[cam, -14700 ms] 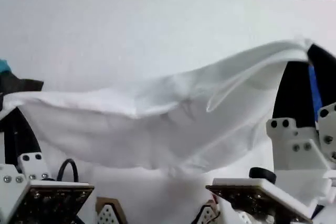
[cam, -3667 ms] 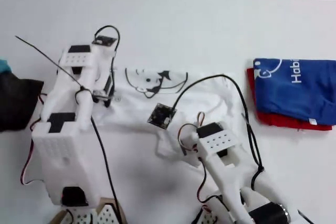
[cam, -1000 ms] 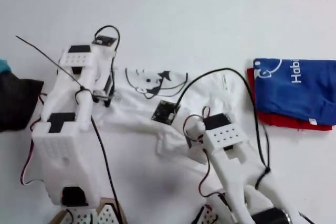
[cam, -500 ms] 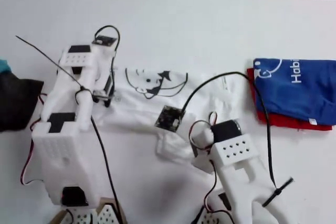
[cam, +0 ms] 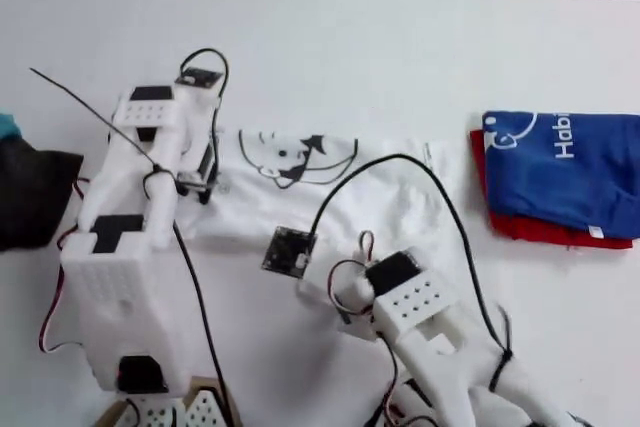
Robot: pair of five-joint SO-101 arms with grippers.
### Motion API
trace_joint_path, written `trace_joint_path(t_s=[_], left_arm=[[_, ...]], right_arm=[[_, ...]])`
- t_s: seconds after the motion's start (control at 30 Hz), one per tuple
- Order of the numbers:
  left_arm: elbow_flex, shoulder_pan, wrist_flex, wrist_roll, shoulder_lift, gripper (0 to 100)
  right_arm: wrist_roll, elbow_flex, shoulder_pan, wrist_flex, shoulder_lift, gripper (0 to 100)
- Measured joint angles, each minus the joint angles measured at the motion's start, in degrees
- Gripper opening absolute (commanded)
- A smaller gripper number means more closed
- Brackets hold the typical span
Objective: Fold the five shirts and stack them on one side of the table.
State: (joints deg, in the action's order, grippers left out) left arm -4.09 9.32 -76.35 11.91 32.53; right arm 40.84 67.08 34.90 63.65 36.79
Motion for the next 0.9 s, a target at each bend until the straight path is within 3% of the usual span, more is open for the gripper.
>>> trace_joint_path(t_s=[0.17, 0.43, 0.5, 0.63, 0.9], left_arm=[[0.0, 0.0, 0.0, 0.0, 0.0, 14], [0.0, 0.0, 0.0, 0.0, 0.0, 14], [0.0, 0.0, 0.0, 0.0, 0.0, 14], [0.0, 0.0, 0.0, 0.0, 0.0, 14], [0.0, 0.0, 0.0, 0.0, 0.0, 14]], right_arm=[[-3.3, -0.6, 0.5, -5.1, -10.0, 29.6], [-4.2, -4.4, 0.6, -5.0, -17.3, 29.3], [-4.2, -4.5, 0.6, -5.0, -17.7, 23.1], [-4.1, -5.0, -0.1, -4.7, -17.7, 0.6], [-1.9, -5.9, -0.2, -4.7, -17.8, 2.1]])
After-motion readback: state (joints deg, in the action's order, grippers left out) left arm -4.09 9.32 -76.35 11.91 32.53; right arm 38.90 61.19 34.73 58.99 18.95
